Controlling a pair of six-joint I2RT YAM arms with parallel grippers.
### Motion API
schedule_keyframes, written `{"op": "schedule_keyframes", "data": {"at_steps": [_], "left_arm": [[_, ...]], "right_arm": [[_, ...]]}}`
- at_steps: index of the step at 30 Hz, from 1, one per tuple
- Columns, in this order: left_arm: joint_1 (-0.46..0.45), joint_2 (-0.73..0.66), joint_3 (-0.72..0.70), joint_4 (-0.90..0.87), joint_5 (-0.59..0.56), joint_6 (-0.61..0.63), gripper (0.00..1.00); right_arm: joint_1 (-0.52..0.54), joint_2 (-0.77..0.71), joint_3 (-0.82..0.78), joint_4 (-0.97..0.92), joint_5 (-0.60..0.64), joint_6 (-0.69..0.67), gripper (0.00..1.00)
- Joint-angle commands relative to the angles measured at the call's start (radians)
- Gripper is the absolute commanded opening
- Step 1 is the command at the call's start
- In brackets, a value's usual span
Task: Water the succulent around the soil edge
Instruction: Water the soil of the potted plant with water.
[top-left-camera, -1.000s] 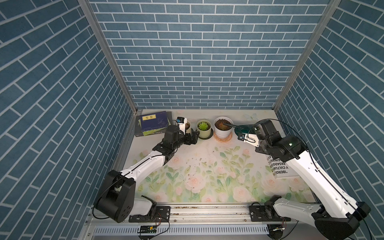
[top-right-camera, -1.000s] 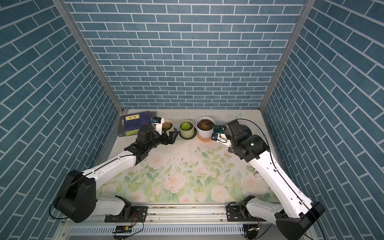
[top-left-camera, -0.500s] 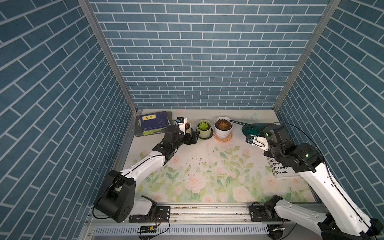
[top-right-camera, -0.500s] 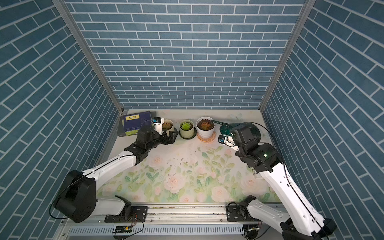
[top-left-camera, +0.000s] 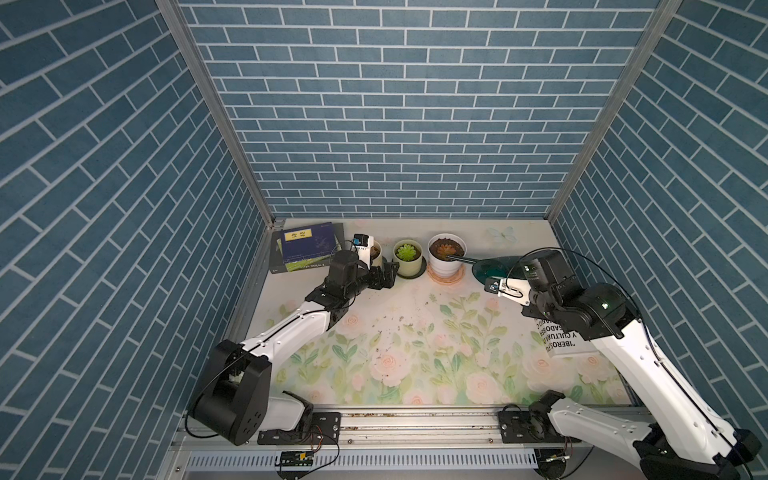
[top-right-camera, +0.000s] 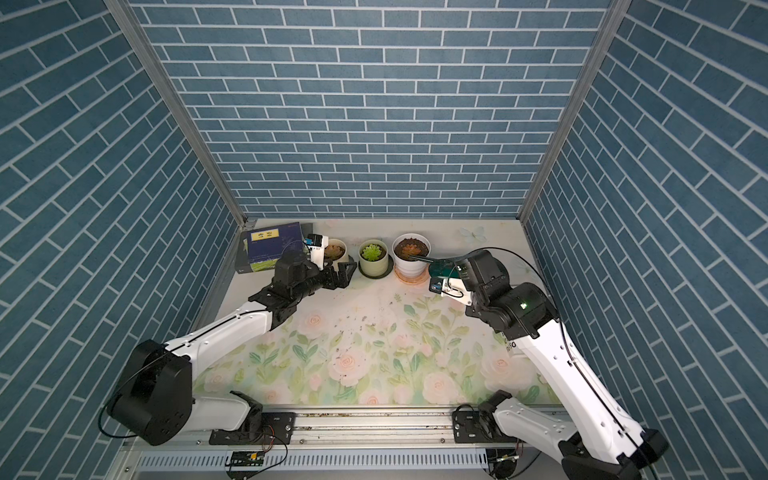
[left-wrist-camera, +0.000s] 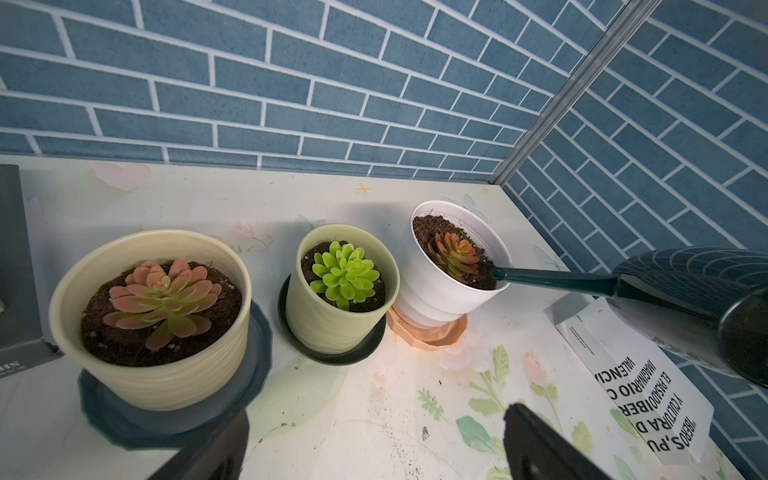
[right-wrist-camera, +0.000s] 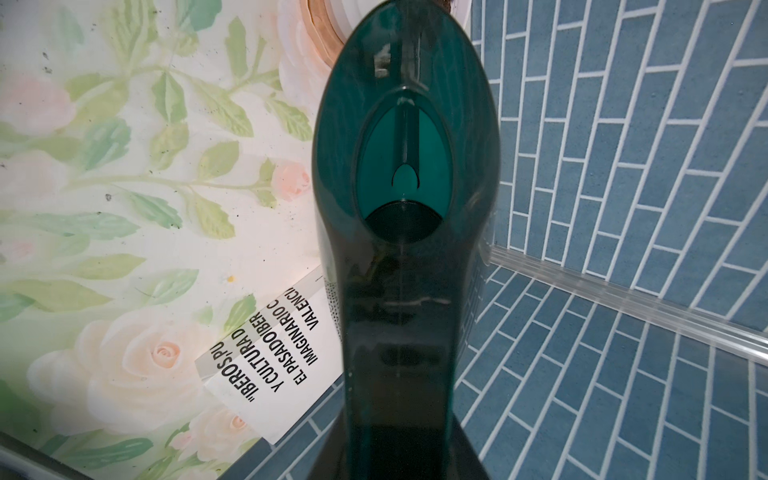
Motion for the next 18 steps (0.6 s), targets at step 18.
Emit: {"op": "schedule_keyframes", "data": {"at_steps": [18], "left_arm": [[-0.006, 0.005, -0.044, 0.049, -0.005, 0.001, 1.0]], "right_arm": [[0.009, 0.126, -0.006, 0.304, 0.173, -0.143, 0.0]]}}
